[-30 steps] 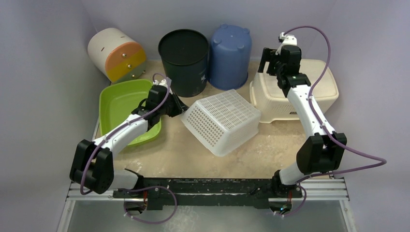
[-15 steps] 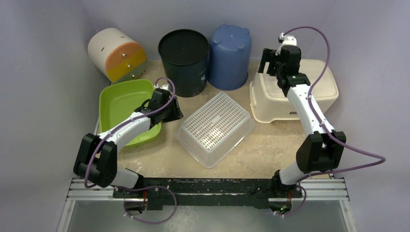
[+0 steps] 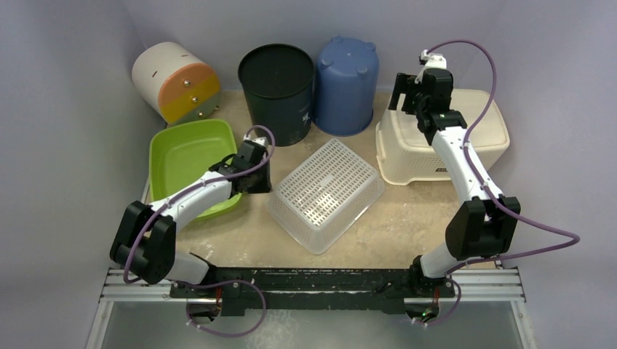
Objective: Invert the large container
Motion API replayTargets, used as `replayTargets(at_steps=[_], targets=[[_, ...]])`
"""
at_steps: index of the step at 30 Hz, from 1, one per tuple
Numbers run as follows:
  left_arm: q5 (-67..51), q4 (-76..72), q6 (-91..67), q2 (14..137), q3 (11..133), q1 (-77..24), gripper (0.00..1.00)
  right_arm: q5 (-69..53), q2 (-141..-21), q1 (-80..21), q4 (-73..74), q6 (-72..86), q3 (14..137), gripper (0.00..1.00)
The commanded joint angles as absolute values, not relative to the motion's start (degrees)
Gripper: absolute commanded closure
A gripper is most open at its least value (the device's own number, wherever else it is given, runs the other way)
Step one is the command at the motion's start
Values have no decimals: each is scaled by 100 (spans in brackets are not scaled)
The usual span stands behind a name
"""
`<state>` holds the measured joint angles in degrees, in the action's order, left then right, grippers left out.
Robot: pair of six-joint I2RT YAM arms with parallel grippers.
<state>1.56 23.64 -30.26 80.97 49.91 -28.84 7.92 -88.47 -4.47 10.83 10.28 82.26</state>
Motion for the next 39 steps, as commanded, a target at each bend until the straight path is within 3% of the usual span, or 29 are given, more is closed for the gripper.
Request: replayTargets(at_steps=[1,7,11,18,23,30,39], targets=[[-913,1647,-3006,8338,5430,-3411,76,732,-8732,-432,832,1019,8217,9],[-1555,1074,-3070,9280,6046,-3947,76,653,-8715,-431,806,1047,8170,10],[-1299,1283,-3057,9167,6134,-3955,74,617,-8660,-431,761,1049,8103,10],[727,2792,-2978,8223,6558,-3955,50,592,-8655,-432,700,1023,8007,9],[2537,3753,-3254,7787,6876,-3943,44,542,-8692,-431,693,1048,7991,9],[3716,4055,-3846,7637,6152,-3561,51,519,-8684,-431,711,1027,7998,9],[4023,3291,-3697,7282,5306,-2709,50,451,-8775,-431,746,1030,8065,9]])
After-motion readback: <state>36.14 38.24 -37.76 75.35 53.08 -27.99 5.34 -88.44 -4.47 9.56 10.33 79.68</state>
